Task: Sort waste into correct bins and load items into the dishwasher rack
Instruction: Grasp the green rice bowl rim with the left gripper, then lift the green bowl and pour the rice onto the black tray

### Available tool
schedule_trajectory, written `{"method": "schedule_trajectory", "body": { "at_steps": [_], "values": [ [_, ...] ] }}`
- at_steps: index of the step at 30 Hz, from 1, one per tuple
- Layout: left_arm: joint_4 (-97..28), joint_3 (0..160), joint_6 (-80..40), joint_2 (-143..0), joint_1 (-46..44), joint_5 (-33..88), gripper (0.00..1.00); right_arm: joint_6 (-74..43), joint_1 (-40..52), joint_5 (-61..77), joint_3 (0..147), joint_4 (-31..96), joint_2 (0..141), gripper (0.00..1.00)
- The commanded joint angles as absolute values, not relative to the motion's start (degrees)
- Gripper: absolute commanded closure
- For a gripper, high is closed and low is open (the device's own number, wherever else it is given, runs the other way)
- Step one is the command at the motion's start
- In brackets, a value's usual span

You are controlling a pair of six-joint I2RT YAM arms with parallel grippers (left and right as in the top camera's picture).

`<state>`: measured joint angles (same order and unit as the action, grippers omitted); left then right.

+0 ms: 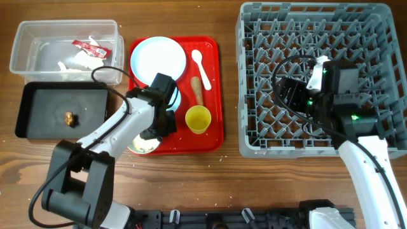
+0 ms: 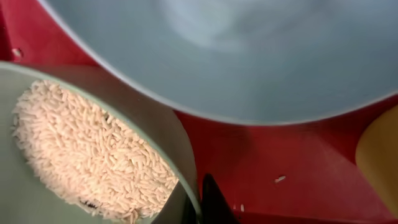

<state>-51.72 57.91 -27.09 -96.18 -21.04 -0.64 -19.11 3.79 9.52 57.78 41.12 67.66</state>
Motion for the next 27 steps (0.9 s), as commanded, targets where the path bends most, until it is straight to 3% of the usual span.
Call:
{"method": "schedule_trajectory", "body": {
  "at_steps": [1, 6, 11, 21, 27],
  "values": [
    [-56.69, 62.35, -27.27, -95.46, -20.88, 1.34, 0.96, -17.98, 3.68, 8.54, 58.5, 40.77, 68.05, 0.0],
    [-66.13, 71.18, -23.53, -91.61, -20.62, 4.73, 0.96, -18.0, 3.68, 8.51, 58.5, 40.51, 68.05, 0.0],
    [-66.52, 72.77, -19.59, -85.52, -15.14, 9.37, 0.96, -18.0, 3.68, 8.54, 58.5, 40.51, 68.05, 0.0],
    [-55.72, 72.77, -9.58, -86.87, 11.57, 23.59, 0.96, -17.93, 3.68, 8.49, 58.48, 39.86, 68.05, 0.0],
    [-48.58, 72.77, -5.8, -97.67, 27.51, 44.21, 0.96, -16.53, 3.68, 8.29, 58.48, 40.18, 68.05, 0.0]
  ]
}}
